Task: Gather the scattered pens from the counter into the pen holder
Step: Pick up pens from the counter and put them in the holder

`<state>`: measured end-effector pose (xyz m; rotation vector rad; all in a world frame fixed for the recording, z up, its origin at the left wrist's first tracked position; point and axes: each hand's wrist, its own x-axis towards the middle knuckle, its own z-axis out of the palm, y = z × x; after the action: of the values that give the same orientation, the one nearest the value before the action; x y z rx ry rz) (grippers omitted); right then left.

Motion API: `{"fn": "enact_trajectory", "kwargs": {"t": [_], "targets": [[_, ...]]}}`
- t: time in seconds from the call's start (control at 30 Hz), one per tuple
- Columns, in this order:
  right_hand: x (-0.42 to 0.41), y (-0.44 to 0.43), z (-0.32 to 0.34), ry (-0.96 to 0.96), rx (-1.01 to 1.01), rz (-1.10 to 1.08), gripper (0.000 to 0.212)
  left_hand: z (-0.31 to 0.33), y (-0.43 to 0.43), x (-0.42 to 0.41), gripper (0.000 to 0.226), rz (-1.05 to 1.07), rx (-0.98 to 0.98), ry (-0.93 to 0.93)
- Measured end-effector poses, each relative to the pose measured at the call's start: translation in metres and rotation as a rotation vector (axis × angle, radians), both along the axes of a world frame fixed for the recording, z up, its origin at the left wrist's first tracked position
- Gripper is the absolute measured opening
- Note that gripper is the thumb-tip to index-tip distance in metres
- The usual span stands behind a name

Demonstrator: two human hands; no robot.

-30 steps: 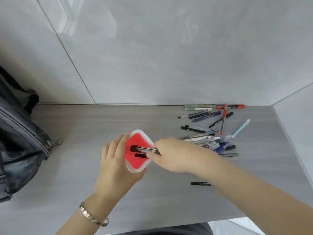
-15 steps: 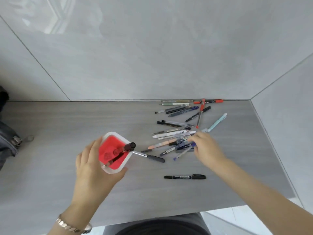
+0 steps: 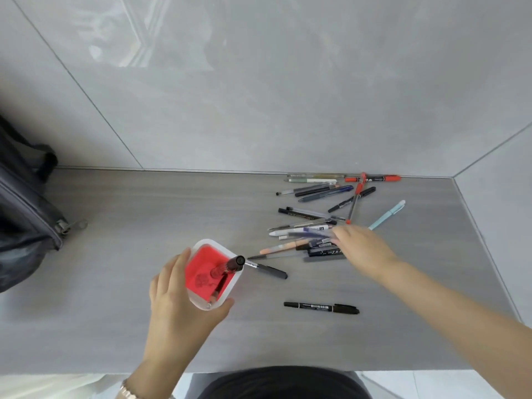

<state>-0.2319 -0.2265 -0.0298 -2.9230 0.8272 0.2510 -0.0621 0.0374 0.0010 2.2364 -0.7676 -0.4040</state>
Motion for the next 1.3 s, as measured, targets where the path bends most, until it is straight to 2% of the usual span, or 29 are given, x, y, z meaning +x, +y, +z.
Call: {"fn": "enact_trajectory", "kwargs": {"t": [0.1,0.13,0.2,0.27,0.37,0.47,0.53,0.63,0.73,0.8,0.83,0.9,0.97,1.07,1.17,1.3], "targets": [[0.005,0.011,0.047,-0.123,0.316,-0.237,0.026,0.001,-0.004,-0.001,0.1,0.0,-0.004,-0.005],[0.01,0.021,0.07,-0.162,0.398,-0.248,0.027,0.002,-0.006,-0.002,0.1,-0.007,-0.003,-0.015],[0.023,0.047,0.114,-0.091,0.505,-0.152,0.027,0.001,-0.011,-0.003,0.1,-0.031,-0.001,-0.033],[0.036,0.074,0.139,0.034,0.463,0.001,0.027,0.002,-0.017,-0.007,0.1,-0.066,-0.003,-0.034],[0.055,0.1,0.129,0.107,0.222,0.187,0.028,0.002,-0.024,-0.014,0.102,-0.141,0.012,-0.078],[0.075,0.107,0.107,0.1,0.203,0.132,0.021,-0.002,-0.027,-0.017,0.102,-0.195,0.042,-0.132],[0.082,0.111,0.101,0.017,0.243,0.074,0.016,-0.003,-0.027,-0.02,0.102,-0.225,0.028,-0.138],[0.084,0.124,0.096,-0.079,0.388,0.064,0.023,-0.001,-0.031,-0.022,0.099,-0.241,-0.014,-0.109],[0.073,0.122,0.096,-0.356,0.595,-0.036,0.034,-0.001,-0.033,-0.015,0.096,-0.198,-0.015,-0.096],[0.059,0.105,0.085,-0.523,0.554,-0.209,0.032,0.001,-0.03,-0.005,0.097,-0.134,0.024,-0.068],[0.049,0.094,0.076,-0.533,0.496,-0.3,0.029,0.002,-0.027,0.0,0.097,-0.106,0.039,-0.054],[0.032,0.077,0.051,-0.399,0.452,-0.448,0.023,0.002,-0.02,0.009,0.098,-0.061,0.057,-0.05],[0.026,0.074,0.026,-0.232,0.485,-0.46,0.023,0.003,-0.014,0.016,0.097,-0.012,0.079,-0.036],[0.042,0.092,-0.003,-0.093,0.525,-0.278,0.028,0.003,-0.007,0.02,0.097,0.035,0.092,-0.009],[0.064,0.106,-0.027,-0.023,0.435,-0.089,0.031,0.003,-0.003,0.019,0.098,0.044,0.081,-0.01],[0.07,0.103,-0.027,0.07,0.378,-0.051,0.032,0.003,0.0,0.015,0.098,0.025,0.04,-0.004]]}}
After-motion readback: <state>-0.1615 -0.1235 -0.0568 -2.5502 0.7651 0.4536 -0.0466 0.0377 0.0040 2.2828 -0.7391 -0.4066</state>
